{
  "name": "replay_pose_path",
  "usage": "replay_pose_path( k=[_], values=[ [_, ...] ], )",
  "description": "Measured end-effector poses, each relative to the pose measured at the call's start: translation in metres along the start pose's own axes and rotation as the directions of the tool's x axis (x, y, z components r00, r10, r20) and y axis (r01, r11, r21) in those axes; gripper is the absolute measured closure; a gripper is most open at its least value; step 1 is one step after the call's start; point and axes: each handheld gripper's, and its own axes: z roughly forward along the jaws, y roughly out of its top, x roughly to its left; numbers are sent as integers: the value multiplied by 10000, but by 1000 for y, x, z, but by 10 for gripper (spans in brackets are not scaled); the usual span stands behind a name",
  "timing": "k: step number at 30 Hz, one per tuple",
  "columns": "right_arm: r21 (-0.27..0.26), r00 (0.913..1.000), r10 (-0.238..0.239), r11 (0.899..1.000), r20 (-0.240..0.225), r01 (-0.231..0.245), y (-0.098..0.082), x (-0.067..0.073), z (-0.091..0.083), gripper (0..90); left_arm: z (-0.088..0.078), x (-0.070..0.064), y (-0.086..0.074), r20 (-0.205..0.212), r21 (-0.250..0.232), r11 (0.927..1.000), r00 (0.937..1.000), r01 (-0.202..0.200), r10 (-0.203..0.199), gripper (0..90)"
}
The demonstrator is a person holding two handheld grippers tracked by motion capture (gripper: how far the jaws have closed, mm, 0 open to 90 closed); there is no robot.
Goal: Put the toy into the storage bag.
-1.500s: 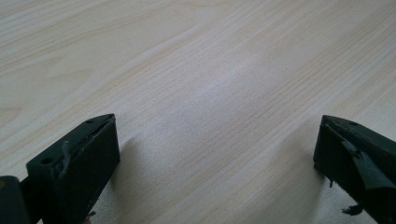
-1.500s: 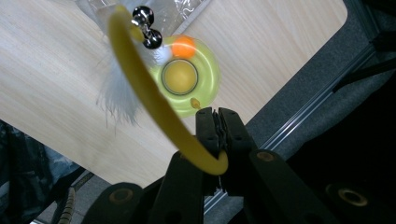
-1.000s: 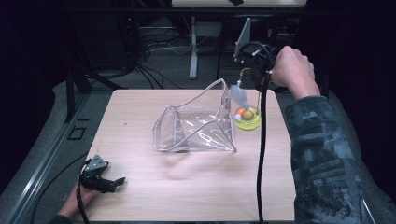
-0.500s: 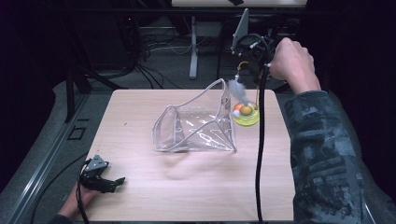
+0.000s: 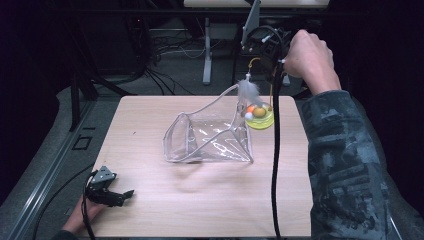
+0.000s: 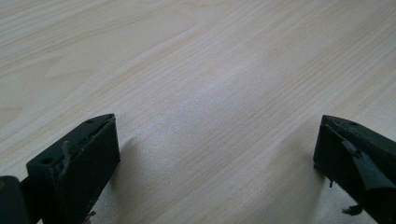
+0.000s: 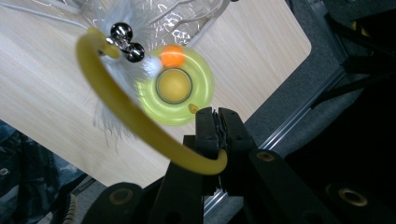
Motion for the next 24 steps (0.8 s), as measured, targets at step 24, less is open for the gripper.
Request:
replay_pose_path(
  k=[24],
  values=[
    [-419, 9978, -466, 9979, 467, 486, 25, 20, -27, 876, 0, 0, 0, 1, 0, 10000, 10000, 2, -2, 2]
  ],
)
